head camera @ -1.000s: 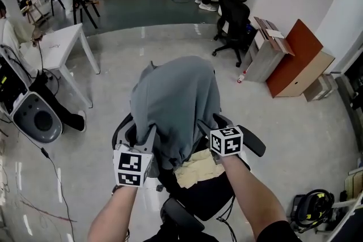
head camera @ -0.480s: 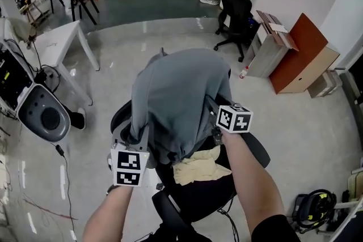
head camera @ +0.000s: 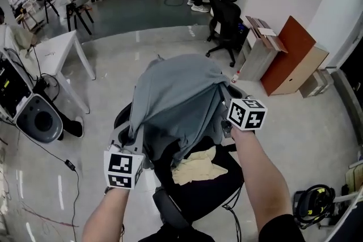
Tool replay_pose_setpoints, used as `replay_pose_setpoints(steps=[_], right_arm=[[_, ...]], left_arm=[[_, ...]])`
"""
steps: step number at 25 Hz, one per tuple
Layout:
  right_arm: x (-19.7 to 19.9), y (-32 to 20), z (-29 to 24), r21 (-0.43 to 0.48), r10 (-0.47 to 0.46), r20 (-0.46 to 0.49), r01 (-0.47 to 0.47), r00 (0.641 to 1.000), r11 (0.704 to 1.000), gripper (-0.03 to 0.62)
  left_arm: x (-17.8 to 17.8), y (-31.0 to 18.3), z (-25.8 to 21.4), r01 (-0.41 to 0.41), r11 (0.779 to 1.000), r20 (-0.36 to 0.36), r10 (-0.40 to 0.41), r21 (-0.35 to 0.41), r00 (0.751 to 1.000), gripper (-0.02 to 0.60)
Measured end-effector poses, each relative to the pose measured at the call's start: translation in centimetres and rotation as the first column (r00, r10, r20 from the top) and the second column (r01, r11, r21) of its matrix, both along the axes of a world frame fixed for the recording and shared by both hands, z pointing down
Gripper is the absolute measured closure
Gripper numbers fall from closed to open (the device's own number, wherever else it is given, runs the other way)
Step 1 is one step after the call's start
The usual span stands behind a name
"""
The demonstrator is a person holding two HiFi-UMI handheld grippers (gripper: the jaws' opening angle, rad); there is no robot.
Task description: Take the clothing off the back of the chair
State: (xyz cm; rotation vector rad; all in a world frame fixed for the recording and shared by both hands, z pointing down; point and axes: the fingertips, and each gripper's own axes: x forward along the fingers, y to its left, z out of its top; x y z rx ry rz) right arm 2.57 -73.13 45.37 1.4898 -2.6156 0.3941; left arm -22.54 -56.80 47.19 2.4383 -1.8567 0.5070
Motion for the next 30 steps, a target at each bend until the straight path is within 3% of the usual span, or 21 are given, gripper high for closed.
replay_pose_setpoints(steps=[6, 12, 21, 30], right_arm=[[1.9, 5.6, -13.4, 0.211, 0.043, 0.041, -0.050, 0.998, 0.976, 0.577], [3.9, 13.3, -23.5, 0.376, 0.075, 0.040, -0.085, 0.996, 0.923, 0.577], [8.5, 23.8, -31.4, 0.517, 0.144, 0.050, -0.149, 0.988, 0.843, 0.577], [15.2, 35.1, -35.5, 0.596, 0.157, 0.070, -0.168, 0.985, 0.785, 0.577]], left_arm=[[-0.1, 1.2, -7.1, -0.046, 0.992, -0.030, 0.050, 0.119, 0.998, 0.548], [0.7, 3.4, -15.7, -0.103, 0.953, -0.037, 0.119, 0.286, 0.992, 0.548], [4.8, 9.5, -24.1, -0.195, 0.885, -0.019, 0.224, 0.423, 0.974, 0.548], [11.6, 17.0, -27.1, -0.233, 0.863, -0.046, 0.283, 0.448, 0.958, 0.548]])
